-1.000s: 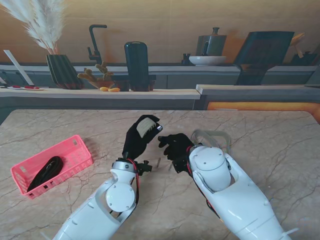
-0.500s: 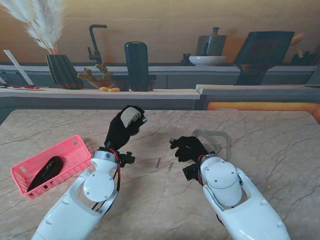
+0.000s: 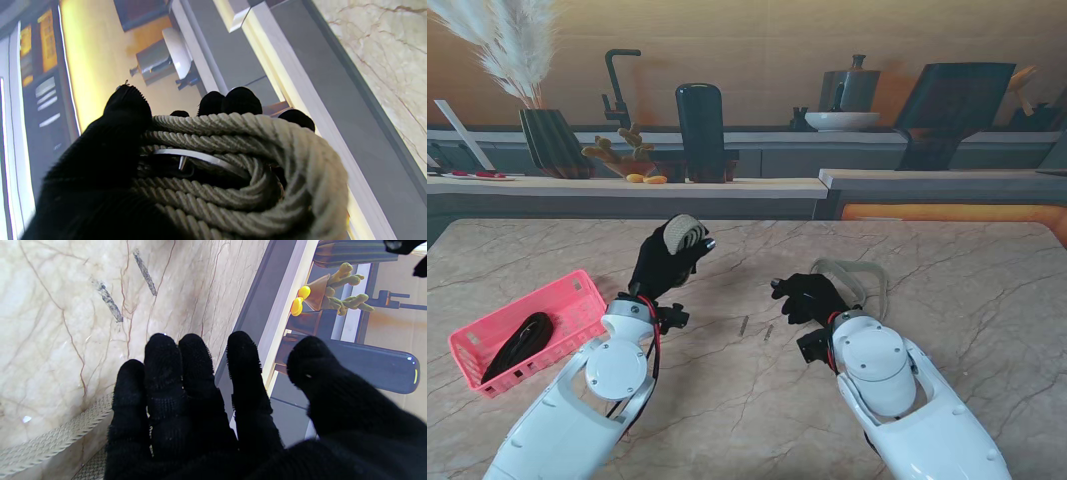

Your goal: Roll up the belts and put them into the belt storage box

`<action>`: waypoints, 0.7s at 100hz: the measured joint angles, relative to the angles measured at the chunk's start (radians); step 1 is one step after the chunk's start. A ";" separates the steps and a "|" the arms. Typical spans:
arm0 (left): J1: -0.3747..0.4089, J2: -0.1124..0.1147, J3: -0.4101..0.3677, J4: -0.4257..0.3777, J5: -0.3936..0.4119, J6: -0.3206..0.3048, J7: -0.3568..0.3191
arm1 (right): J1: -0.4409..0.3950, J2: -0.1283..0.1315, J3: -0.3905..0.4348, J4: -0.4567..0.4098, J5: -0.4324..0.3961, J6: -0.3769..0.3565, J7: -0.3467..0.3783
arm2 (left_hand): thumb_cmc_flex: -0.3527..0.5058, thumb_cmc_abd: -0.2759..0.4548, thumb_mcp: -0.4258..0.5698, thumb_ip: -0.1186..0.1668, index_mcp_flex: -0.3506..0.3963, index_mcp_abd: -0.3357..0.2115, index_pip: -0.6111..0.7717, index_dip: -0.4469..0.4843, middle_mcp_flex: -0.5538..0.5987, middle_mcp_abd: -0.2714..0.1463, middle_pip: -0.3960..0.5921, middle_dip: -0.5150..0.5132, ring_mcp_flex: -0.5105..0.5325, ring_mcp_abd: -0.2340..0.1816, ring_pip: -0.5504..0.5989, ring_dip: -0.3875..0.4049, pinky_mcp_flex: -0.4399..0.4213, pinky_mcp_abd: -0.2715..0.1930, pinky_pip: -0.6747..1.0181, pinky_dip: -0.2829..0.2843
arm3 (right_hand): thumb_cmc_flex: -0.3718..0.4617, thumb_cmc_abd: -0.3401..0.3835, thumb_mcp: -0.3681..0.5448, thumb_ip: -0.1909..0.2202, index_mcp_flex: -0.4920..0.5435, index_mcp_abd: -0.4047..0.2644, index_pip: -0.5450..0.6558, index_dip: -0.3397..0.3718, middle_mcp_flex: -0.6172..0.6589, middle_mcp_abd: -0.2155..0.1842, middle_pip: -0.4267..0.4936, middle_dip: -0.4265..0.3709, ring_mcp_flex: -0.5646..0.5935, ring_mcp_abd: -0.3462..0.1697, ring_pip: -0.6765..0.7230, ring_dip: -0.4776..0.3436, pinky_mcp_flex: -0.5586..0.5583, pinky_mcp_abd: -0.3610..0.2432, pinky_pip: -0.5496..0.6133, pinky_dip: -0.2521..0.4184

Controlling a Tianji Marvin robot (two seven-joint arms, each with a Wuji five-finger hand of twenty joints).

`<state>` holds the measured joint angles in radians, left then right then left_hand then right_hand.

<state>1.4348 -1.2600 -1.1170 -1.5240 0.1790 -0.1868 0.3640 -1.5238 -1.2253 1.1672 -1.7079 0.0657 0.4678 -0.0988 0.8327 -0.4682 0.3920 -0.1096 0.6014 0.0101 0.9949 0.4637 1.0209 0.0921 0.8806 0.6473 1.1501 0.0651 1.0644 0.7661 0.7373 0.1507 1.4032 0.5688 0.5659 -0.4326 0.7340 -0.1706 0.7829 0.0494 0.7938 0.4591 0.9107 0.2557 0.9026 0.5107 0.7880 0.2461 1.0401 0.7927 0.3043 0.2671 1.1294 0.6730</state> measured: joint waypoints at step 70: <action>-0.003 0.144 -0.115 -0.023 0.635 0.140 -0.294 | 0.000 -0.004 -0.001 0.002 0.006 0.011 -0.016 | 0.109 -0.008 0.066 0.000 0.001 0.082 -0.135 0.138 -0.026 0.076 -0.155 0.210 -0.117 0.127 0.074 0.001 -0.206 0.134 -0.016 0.028 | 0.001 0.021 -0.026 0.000 0.012 -0.002 0.000 0.001 0.010 0.003 0.000 0.000 0.000 0.006 0.000 0.000 -0.001 0.000 -0.002 0.000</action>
<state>1.4321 -1.1157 -1.2317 -1.5471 0.8140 -0.0471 0.0696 -1.5234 -1.2290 1.1665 -1.7056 0.0715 0.4793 -0.1147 0.9420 -0.4765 0.4583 -0.1101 0.6021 0.0923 0.8597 0.6017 0.9951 0.1681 0.7260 0.8577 1.0330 0.1920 1.1389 0.7675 0.5314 0.2845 1.3869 0.5972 0.5669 -0.4115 0.7081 -0.1706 0.7944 0.0469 0.7938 0.4601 0.9208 0.2584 0.9026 0.5107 0.7882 0.2525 1.0399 0.7926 0.3034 0.2674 1.1271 0.6729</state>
